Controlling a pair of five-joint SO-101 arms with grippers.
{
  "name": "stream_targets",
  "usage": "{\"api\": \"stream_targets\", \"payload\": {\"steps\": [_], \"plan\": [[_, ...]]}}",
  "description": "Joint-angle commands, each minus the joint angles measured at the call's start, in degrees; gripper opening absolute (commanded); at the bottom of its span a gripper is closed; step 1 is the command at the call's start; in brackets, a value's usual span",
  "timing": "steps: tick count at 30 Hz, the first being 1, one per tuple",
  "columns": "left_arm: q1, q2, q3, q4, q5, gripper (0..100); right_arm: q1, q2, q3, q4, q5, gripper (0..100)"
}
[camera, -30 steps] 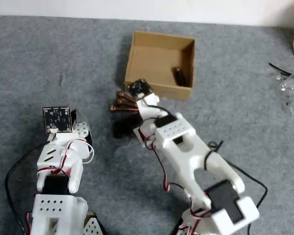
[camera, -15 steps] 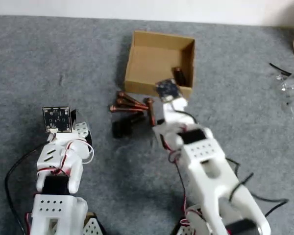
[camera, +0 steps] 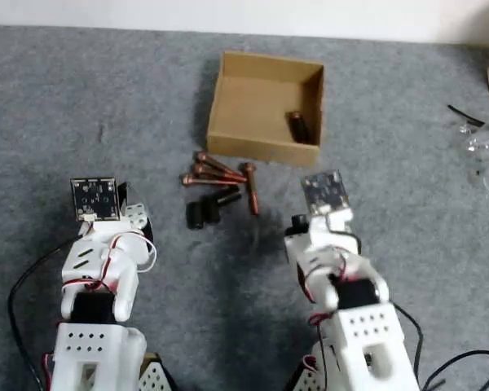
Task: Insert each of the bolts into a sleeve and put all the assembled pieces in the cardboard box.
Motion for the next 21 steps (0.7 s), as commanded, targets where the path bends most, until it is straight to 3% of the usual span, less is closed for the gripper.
{"api": "stream_targets", "payload": {"steps": [1,5,10,13,21], "plan": [[0.9,-0.3,-0.3,-1.4,-0.3,5,3.0,-10.0,3.2,-1.5,-0.1,0.5],[3.3,-0.7,2.3,-6.0,-0.3,9,5.2,-19.3,9.3,-1.5,-0.1,0.5],[12.0,-0.7,8.4,-17.4,-0.2,10,5.4,-29.1,16.5,-1.5,-0.1,0.5],[16.4,-0.2,10.3,-18.5,-0.2,10,5.4,-34.0,19.4,-1.4,-0.1,0.5],[10.7,-0.8,10.2,-14.6,0.3,10,5.4,-37.3,21.7,-1.5,-0.1,0.5]]}}
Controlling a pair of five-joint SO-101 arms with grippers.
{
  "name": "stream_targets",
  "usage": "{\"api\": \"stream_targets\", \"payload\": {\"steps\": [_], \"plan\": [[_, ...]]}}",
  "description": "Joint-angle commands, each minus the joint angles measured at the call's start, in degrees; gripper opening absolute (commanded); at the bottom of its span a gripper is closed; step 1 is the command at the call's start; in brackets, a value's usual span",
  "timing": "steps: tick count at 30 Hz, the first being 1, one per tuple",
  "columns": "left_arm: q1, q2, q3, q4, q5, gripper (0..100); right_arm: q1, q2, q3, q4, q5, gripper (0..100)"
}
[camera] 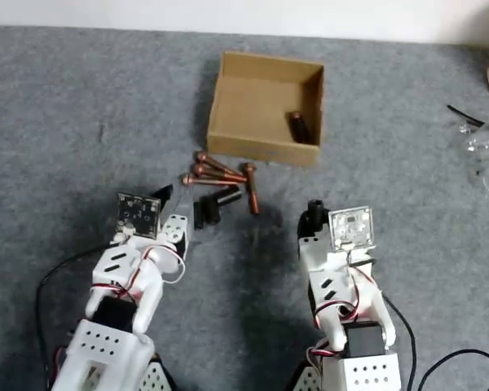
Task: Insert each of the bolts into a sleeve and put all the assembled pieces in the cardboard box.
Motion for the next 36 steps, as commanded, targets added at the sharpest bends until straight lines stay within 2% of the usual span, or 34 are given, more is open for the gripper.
{"api": "stream_targets", "payload": {"steps": [1,5,9,12,15,18,22,29,36], "plan": [[-2.5,-0.9,1.1,-0.5,0.4,10,0.7,-1.3,5.1,-1.5,-0.1,0.5],[-2.2,-0.3,-3.9,0.9,9.9,10,0.7,-1.3,5.1,-1.6,-0.1,0.5],[-1.5,-0.2,-17.5,16.7,20.8,10,0.7,-1.3,5.1,-1.7,-0.1,0.5],[2.9,-0.2,-25.2,23.0,22.3,10,0.7,-1.3,5.1,-1.7,-0.1,0.5],[8.7,0.2,-27.5,21.6,22.2,10,0.7,-1.3,5.1,-1.7,-0.1,0.5],[12.5,6.5,-28.5,17.5,21.5,10,0.7,-1.3,5.1,-1.7,-0.1,0.5],[12.8,24.9,-34.4,14.2,20.7,10,0.7,-1.3,5.1,-1.8,-0.1,0.5],[14.4,57.6,-51.1,14.2,20.9,10,0.7,-1.3,5.1,-2.2,-0.1,0.5],[17.3,73.5,-61.1,14.0,21.0,10,0.7,-1.3,5.4,-4.0,-0.1,0.5]]}}
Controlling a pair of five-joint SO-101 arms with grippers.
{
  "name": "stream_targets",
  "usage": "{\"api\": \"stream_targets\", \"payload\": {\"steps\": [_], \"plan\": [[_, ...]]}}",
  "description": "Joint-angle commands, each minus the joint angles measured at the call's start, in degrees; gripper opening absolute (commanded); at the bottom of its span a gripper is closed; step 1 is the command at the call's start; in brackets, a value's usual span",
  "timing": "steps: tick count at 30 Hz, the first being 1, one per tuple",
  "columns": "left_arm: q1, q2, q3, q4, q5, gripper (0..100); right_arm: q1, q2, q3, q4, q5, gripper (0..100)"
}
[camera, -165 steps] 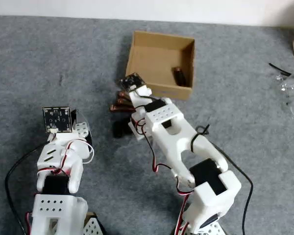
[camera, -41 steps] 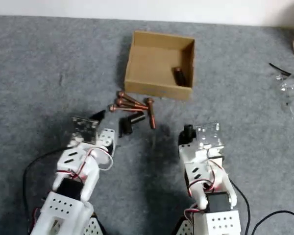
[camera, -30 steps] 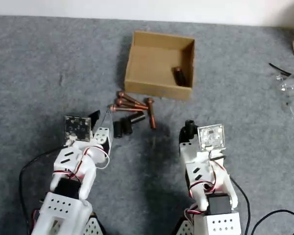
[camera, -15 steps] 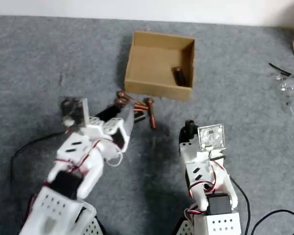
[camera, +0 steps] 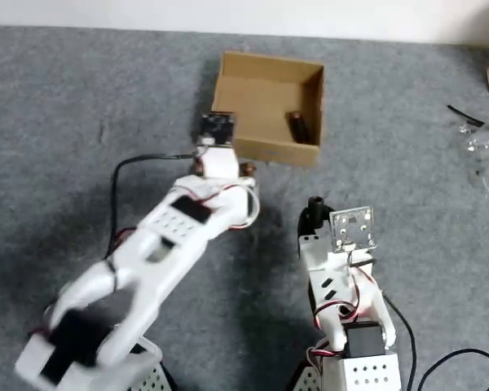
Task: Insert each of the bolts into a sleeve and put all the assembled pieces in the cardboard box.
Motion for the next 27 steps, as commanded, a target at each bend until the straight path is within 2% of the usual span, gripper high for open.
{"api": "stream_targets", "payload": {"steps": [1,10,14,23,27], "plan": [[1.5,7.0,-8.8,-1.3,-0.1,10,0.7,-1.2,5.4,-2.3,-0.1,0.5],[1.5,23.3,-21.7,-1.2,0.0,10,0.7,-1.2,5.2,-2.3,-0.1,0.5],[1.0,28.1,-24.2,-1.1,3.8,10,0.7,-1.2,5.2,-2.3,-0.1,0.5],[-0.4,28.8,-24.4,-1.1,4.3,10,0.7,-1.2,5.2,-2.3,-0.1,0.5],[-1.3,25.5,-24.9,3.3,4.3,10,0.7,-1.2,5.2,-2.3,-0.1,0.5]]}}
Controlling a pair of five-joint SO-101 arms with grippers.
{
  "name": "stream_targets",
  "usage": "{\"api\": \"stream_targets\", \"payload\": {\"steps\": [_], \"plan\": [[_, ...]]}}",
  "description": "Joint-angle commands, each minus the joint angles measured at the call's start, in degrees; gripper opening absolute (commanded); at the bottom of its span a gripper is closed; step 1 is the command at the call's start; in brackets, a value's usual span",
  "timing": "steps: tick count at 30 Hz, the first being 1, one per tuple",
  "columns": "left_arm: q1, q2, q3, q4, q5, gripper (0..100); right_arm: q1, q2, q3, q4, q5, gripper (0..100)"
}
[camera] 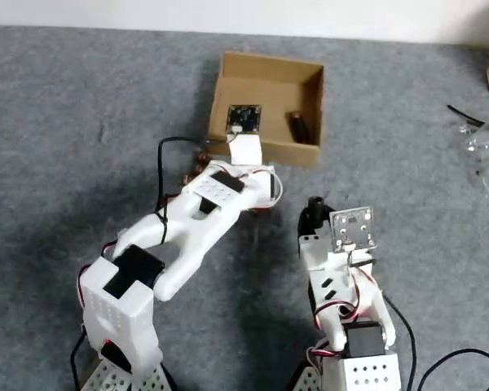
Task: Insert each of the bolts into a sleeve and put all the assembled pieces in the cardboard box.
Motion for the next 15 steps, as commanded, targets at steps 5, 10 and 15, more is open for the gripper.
{"api": "stream_targets", "payload": {"steps": [5,10,15], "plan": [[-2.0,-9.1,-2.8,8.3,0.3,10,0.7,-1.2,5.2,-2.3,-0.1,0.5],[-2.2,-5.2,-3.1,8.4,0.3,10,0.7,-1.2,5.3,-2.3,-0.1,0.5],[-2.2,0.0,-6.3,8.4,0.3,10,0.7,-1.2,5.3,-2.3,-0.1,0.5]]}}
